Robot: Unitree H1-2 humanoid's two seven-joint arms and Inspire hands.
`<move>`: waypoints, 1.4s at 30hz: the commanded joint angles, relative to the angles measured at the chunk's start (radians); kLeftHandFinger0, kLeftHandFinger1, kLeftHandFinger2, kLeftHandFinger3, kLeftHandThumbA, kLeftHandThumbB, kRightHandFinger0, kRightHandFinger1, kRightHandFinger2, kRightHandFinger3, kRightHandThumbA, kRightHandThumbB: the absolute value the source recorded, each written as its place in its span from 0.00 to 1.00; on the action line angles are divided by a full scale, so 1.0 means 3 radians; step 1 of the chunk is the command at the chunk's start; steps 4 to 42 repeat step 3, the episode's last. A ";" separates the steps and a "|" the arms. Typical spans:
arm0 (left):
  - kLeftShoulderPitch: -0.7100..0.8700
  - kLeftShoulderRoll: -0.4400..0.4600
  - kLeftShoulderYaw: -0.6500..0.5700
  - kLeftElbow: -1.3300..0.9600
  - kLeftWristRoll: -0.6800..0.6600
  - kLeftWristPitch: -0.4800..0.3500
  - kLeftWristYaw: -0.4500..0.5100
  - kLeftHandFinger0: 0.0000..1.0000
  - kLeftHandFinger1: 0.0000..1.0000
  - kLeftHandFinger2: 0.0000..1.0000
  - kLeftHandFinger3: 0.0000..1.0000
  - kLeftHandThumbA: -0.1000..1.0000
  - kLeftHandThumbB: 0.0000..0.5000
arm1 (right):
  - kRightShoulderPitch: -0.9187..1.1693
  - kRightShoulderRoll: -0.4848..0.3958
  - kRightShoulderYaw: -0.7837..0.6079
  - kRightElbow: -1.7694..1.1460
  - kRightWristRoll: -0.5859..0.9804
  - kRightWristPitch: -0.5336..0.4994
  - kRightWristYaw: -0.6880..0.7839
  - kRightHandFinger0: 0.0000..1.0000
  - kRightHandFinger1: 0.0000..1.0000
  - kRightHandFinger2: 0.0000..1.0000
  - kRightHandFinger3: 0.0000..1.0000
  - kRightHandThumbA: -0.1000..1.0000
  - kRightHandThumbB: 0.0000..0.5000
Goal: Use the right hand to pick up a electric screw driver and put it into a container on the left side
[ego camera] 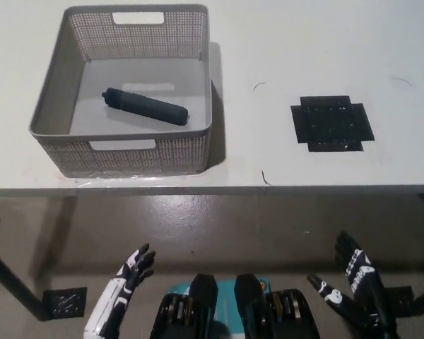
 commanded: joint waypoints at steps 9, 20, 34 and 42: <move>-0.0165 0.0022 0.0058 -0.0005 -0.0037 -0.0080 0.0056 1.00 1.00 1.00 1.00 0.97 0.48 | -0.0238 0.0002 -0.0062 0.0216 0.0129 -0.0354 0.0203 1.00 1.00 1.00 1.00 0.96 0.81; -0.0165 0.0022 0.0058 -0.0005 -0.0037 -0.0080 0.0056 1.00 1.00 1.00 1.00 0.97 0.48 | -0.0238 0.0002 -0.0062 0.0216 0.0129 -0.0354 0.0203 1.00 1.00 1.00 1.00 0.96 0.81; -0.0165 0.0022 0.0058 -0.0005 -0.0037 -0.0080 0.0056 1.00 1.00 1.00 1.00 0.97 0.48 | -0.0238 0.0002 -0.0062 0.0216 0.0129 -0.0354 0.0203 1.00 1.00 1.00 1.00 0.96 0.81; -0.0165 0.0022 0.0058 -0.0005 -0.0037 -0.0080 0.0056 1.00 1.00 1.00 1.00 0.97 0.48 | -0.0238 0.0002 -0.0062 0.0216 0.0129 -0.0354 0.0203 1.00 1.00 1.00 1.00 0.96 0.81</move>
